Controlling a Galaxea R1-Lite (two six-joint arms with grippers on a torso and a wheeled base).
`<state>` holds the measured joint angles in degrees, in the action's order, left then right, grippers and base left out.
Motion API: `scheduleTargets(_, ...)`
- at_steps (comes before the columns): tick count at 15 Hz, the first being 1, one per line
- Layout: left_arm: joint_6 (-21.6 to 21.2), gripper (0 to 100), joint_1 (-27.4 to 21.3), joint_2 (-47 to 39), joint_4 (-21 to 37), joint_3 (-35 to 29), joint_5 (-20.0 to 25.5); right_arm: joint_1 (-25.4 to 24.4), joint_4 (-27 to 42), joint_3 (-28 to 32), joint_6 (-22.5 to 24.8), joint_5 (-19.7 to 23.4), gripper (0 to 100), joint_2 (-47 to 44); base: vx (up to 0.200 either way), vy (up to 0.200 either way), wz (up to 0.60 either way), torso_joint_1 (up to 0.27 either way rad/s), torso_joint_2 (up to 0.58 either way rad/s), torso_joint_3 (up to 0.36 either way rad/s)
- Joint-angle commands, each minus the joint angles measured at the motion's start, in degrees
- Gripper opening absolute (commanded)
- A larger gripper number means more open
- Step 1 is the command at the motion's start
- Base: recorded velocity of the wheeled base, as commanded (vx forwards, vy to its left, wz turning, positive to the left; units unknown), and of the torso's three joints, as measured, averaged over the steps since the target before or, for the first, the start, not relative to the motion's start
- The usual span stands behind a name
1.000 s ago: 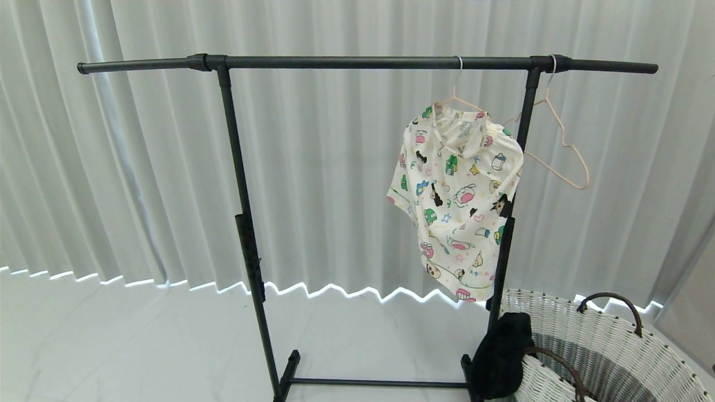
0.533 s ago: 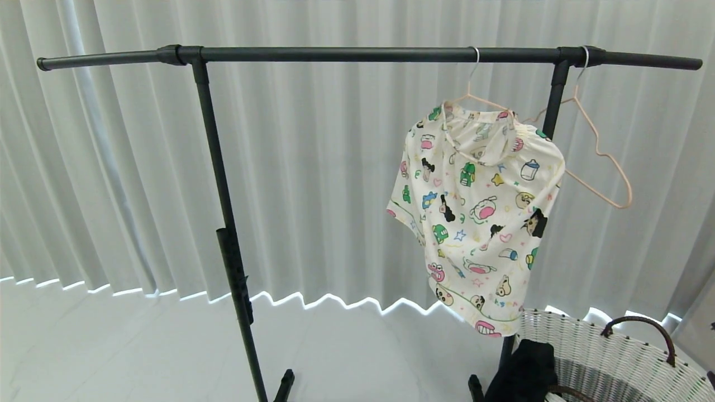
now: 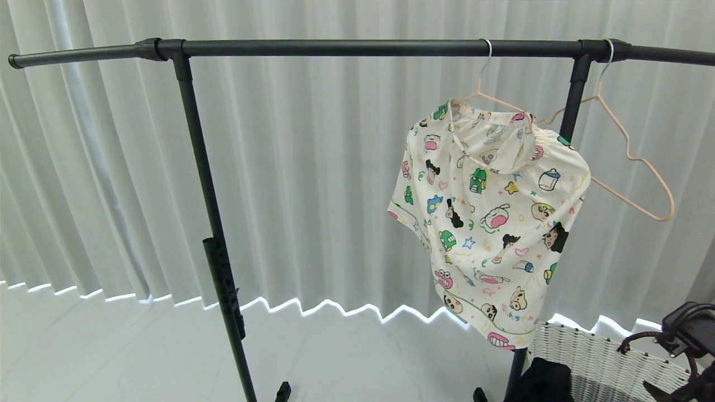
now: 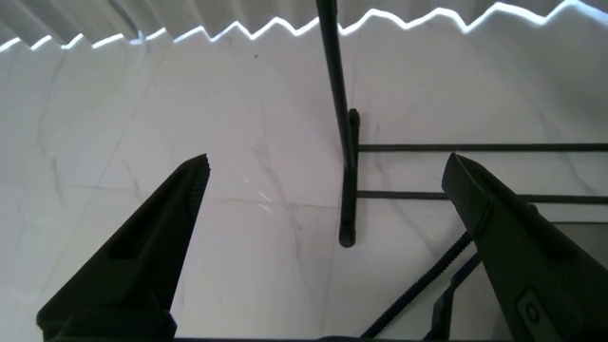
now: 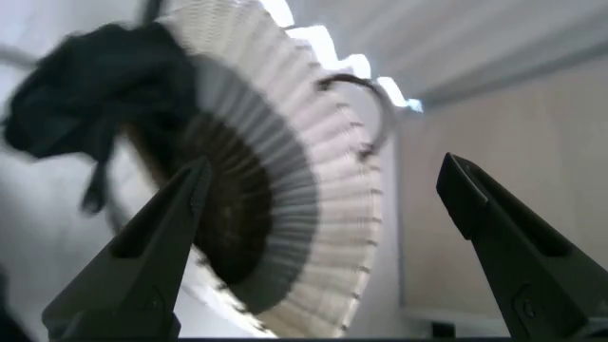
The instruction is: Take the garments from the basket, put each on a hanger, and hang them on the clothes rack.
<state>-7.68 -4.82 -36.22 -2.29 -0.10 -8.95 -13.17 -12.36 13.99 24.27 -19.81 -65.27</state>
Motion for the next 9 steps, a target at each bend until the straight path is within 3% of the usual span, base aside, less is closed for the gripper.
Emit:
scheduleTargets(1,0.03,100,-0.9,-0.7,0.01,0.01,-0.02,-4.15,-7.94,-2.48,-0.01,2.67,100,-13.57,0.0,0.0,0.0,0.0,0.0,0.0)
scheduleTargets(6,1.18,100,-0.99,-0.7,0.01,0.01,0.16,-6.79,-29.56,-3.71,-0.01,3.11,100,-38.88,0.0,0.0,0.0,0.0,0.0,0.0)
scheduleTargets(9,1.26,100,-0.99,-0.52,0.01,0.01,0.16,-9.16,-32.64,-3.71,-0.19,3.29,100,-45.65,0.0,0.0,0.0,0.0,0.0,0.0)
